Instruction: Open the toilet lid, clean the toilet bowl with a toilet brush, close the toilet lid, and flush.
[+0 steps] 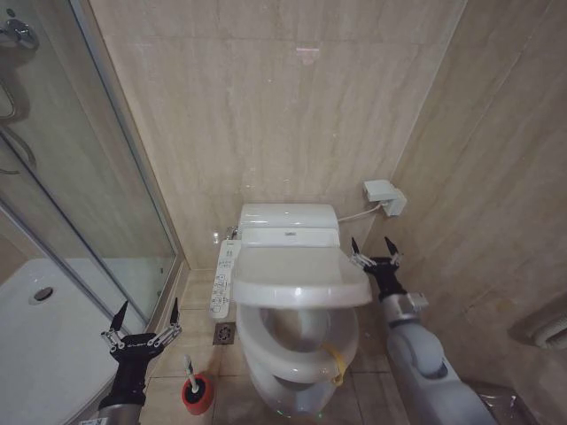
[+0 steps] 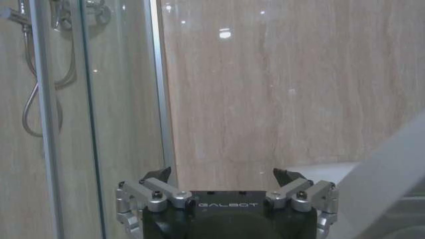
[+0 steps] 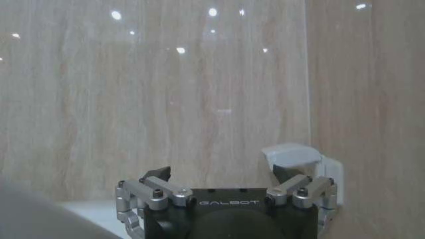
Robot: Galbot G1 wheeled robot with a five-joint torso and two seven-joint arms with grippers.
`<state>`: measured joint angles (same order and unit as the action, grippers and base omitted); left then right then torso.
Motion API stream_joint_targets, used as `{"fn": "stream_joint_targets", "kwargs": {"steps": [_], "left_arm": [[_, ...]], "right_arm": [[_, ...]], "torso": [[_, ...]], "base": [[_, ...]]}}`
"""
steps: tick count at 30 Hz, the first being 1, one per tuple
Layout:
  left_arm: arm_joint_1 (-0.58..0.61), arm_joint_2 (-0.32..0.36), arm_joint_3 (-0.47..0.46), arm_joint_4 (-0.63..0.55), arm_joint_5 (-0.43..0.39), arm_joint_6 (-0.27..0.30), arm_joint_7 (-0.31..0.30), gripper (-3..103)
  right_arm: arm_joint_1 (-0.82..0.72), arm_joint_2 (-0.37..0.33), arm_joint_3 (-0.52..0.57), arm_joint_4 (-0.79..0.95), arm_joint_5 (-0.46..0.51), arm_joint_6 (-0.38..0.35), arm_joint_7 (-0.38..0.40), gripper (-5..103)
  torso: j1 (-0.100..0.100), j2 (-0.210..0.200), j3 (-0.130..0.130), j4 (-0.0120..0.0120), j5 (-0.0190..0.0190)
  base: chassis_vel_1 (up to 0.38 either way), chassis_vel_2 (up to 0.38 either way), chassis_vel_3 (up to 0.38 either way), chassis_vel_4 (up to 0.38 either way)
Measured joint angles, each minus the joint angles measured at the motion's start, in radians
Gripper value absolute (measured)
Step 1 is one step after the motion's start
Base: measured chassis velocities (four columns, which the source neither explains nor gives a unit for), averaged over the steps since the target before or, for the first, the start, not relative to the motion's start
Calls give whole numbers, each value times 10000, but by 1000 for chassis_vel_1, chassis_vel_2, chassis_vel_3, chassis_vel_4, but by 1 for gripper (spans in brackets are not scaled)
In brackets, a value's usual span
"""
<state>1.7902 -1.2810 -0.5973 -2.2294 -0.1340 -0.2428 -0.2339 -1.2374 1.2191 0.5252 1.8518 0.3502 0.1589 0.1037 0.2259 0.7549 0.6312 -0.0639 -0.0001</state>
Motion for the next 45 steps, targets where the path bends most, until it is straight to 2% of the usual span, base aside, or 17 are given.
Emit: {"fn": "stream_joint_targets", "kwargs": {"steps": [12,19,22,24,26,29,33,45], "left_arm": [[0,0,1,1,0,0,0,100],[0,0,1,0,0,0,0,100],[1,0,1,0,0,0,0,100],[1,0,1,0,0,0,1,100],[0,0,1,0,0,0,0,100],[1,0,1,0,0,0,1,100],[1,0,2,0,0,0,1,100],[1,0,1,1,0,0,0,100]], "right_arm": [[-1430,262,548,1093,-345,203,-160,100],[-1535,290,878,1359,349,323,-551,100],[-1571,292,954,1362,458,354,-502,100],[-1614,310,1056,1352,360,360,-177,100],[-1627,318,1083,1353,307,303,9,100],[-1697,304,1158,1593,133,-344,621,100],[-1795,242,1234,1730,-19,-680,820,100],[-2129,198,1393,2096,24,-929,796,100]], "torso": [[0,0,1,0,1],[1,-1,1,0,0],[1,-1,1,1,1],[1,-1,1,0,0],[1,-2,1,-1,1],[1,-1,1,0,0],[1,-1,1,-1,1],[1,-1,1,-1,1]], "base": [[0,0,0,0],[0,0,0,0],[0,0,0,0],[0,0,0,0],[0,0,0,0],[0,0,0,0],[0,0,0,0],[0,0,0,0]]}}
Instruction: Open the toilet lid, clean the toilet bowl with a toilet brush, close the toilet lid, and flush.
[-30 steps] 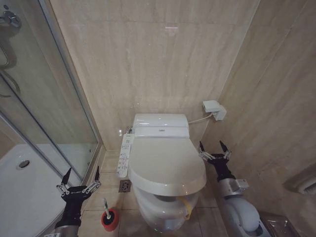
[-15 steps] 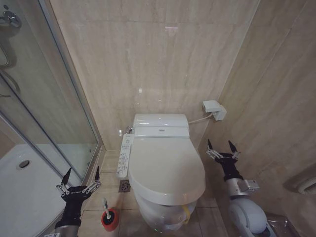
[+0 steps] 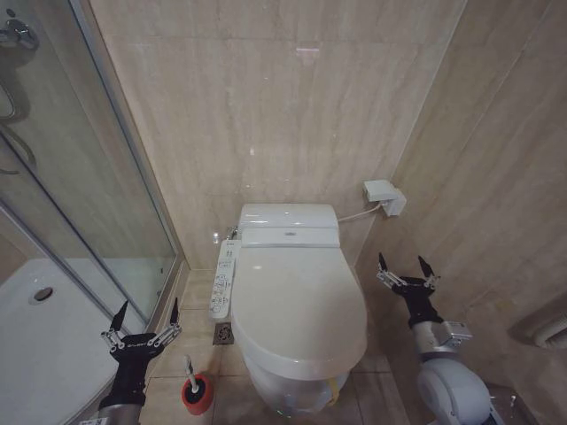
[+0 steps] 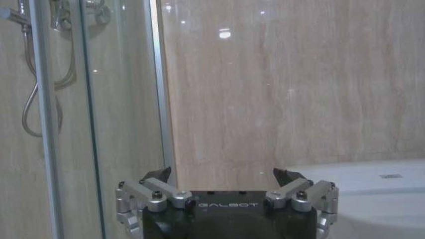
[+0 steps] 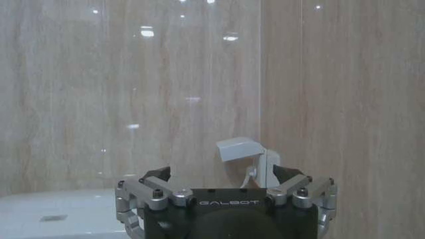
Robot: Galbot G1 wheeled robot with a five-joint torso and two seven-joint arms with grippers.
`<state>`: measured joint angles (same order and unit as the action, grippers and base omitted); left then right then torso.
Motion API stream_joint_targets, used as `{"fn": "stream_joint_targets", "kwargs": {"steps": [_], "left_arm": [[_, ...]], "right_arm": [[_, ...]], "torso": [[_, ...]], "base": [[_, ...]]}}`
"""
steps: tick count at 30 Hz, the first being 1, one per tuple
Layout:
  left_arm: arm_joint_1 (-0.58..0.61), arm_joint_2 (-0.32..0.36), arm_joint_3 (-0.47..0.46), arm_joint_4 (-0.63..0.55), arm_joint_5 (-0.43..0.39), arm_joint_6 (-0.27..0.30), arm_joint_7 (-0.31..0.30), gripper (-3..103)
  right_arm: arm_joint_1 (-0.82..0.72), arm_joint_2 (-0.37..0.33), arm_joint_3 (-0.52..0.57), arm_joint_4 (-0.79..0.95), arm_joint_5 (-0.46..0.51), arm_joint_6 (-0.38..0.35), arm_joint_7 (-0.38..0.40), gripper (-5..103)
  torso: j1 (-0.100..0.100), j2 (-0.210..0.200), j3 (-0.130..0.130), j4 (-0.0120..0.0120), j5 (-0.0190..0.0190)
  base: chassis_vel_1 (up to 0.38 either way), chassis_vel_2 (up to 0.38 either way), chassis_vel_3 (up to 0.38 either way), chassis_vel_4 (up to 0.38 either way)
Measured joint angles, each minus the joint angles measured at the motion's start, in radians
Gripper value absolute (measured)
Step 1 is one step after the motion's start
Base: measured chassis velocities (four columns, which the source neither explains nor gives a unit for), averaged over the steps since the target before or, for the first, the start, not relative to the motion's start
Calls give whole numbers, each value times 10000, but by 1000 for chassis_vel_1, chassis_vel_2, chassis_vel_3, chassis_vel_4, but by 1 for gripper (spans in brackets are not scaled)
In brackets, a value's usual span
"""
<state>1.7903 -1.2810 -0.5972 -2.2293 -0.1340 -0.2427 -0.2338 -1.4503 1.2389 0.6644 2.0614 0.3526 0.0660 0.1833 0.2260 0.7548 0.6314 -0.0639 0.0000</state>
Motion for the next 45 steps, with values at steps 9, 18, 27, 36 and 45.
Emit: {"fn": "stream_joint_targets", "kwargs": {"steps": [9,18,27,36,45], "left_arm": [[0,0,0,-1,0,0,0,100],[0,0,0,0,0,0,0,100],[0,0,1,0,0,0,0,100],[0,0,1,-1,0,0,0,100],[0,0,1,0,0,0,0,100]], "right_arm": [[-84,125,20,167,-49,-29,-6,100],[-180,225,-6,256,-35,-91,-58,100],[-179,228,-12,258,-31,-95,-63,100],[-176,227,-17,259,-28,-96,-68,100],[-173,226,-18,258,-27,-95,-69,100]], "torso": [[0,0,0,0,0],[0,0,0,0,0],[0,0,0,0,-1],[0,0,1,0,-1],[0,0,1,0,0]], "base": [[0,0,0,0],[0,0,0,0],[0,0,0,0],[0,0,0,0],[0,0,0,0]]}}
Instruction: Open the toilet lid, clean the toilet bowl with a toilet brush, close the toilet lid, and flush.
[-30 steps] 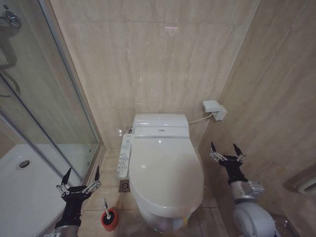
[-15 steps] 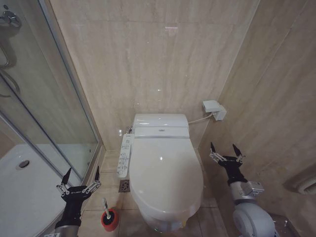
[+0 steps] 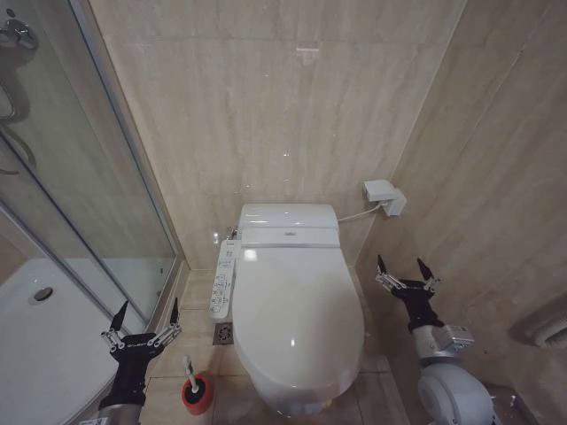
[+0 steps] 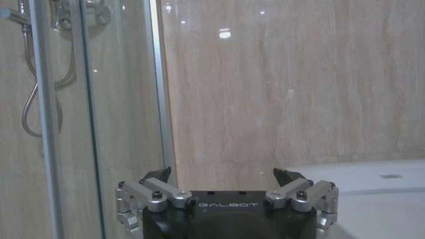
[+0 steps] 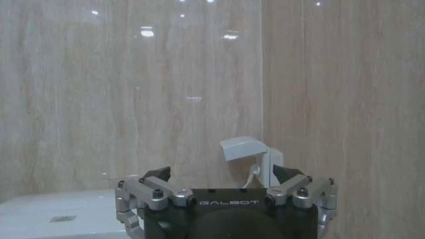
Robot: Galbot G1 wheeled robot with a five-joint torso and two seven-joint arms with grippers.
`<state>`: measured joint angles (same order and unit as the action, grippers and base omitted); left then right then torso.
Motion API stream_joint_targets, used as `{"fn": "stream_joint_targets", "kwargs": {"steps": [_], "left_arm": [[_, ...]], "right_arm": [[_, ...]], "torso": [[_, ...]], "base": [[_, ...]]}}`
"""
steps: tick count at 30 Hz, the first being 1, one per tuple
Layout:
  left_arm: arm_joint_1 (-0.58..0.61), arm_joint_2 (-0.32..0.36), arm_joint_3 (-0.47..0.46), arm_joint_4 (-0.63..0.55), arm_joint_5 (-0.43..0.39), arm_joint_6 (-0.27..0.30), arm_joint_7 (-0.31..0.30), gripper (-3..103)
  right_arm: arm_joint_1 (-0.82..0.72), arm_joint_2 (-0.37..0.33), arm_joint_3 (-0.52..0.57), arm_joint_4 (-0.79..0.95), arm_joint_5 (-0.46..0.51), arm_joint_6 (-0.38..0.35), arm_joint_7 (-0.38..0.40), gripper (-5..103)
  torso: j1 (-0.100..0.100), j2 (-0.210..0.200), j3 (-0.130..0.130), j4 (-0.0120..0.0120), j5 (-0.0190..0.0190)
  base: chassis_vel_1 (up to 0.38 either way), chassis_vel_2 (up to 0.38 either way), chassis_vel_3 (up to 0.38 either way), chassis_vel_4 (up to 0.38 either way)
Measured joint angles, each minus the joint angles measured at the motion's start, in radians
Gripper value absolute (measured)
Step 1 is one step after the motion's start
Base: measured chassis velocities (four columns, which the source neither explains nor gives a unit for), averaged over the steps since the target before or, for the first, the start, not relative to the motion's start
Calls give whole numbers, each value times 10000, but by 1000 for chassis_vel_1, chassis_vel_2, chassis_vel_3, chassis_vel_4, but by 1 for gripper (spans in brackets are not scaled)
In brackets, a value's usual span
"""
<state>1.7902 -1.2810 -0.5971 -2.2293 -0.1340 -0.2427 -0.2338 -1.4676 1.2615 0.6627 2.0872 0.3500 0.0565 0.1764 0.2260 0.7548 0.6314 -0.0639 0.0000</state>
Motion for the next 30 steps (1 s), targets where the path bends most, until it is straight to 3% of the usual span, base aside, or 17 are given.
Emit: {"fn": "stream_joint_targets", "kwargs": {"steps": [30], "left_arm": [[1,0,0,0,0,0,0,100]], "right_arm": [[4,-2,-2,-10,0,7,0,100]], "torso": [[1,1,0,3,0]], "base": [[-48,54,50,-47]]}}
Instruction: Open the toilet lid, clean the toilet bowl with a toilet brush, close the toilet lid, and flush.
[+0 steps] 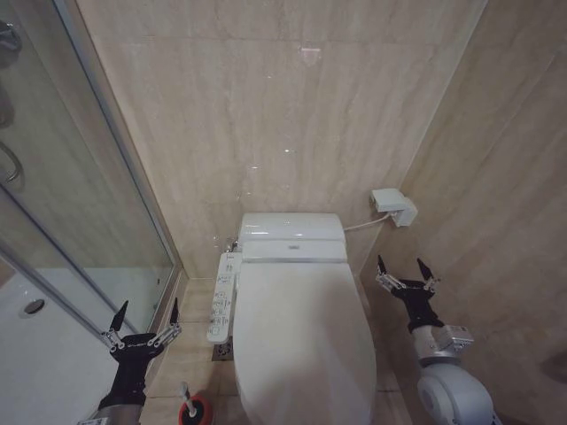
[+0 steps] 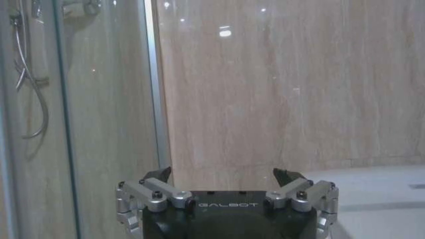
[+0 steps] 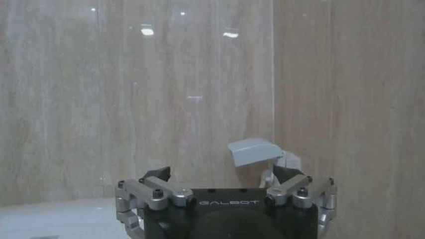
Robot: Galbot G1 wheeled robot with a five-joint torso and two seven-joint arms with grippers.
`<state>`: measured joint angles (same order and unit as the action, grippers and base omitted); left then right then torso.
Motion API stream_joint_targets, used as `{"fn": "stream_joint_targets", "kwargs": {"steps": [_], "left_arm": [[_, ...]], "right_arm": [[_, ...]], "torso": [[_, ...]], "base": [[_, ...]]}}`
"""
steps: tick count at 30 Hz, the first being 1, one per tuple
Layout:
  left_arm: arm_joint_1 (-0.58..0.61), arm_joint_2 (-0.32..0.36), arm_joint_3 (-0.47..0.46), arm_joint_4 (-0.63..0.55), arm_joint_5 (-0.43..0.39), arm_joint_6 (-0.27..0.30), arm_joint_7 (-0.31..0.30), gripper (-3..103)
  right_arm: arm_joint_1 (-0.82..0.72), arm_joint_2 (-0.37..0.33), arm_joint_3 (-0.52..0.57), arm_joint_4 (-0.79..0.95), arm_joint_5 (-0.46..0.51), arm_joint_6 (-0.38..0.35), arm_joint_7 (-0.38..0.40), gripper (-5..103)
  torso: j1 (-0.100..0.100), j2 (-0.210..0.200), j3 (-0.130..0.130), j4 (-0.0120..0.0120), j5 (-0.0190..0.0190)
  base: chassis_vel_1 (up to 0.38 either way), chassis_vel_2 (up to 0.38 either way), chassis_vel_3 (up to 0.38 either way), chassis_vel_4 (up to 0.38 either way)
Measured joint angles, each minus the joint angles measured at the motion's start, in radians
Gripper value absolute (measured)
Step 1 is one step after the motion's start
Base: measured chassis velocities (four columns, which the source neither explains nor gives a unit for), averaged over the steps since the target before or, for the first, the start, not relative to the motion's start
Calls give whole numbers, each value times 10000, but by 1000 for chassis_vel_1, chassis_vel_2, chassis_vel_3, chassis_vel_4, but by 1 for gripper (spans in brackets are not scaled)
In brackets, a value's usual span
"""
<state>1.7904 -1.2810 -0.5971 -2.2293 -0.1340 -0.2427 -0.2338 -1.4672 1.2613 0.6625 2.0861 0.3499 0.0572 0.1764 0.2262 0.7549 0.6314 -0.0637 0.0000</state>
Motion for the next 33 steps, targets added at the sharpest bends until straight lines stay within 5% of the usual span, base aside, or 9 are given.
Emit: {"fn": "stream_joint_targets", "kwargs": {"steps": [25,30,33], "left_arm": [[-100,-4,43,21,-18,85,6,100],[-1349,-78,558,391,-348,1241,183,100],[-2649,-160,1087,769,-702,2453,376,100]], "right_arm": [[-2,0,0,0,0,0,0,100],[-2,0,0,0,0,1,0,100],[-2,0,0,0,0,0,1,100]], "torso": [[-2,-1,0,0,2],[-2,-1,0,-3,0],[-1,-1,0,-3,0]], "base": [[-13,8,10,-6],[0,0,0,0],[0,0,0,0]]}}
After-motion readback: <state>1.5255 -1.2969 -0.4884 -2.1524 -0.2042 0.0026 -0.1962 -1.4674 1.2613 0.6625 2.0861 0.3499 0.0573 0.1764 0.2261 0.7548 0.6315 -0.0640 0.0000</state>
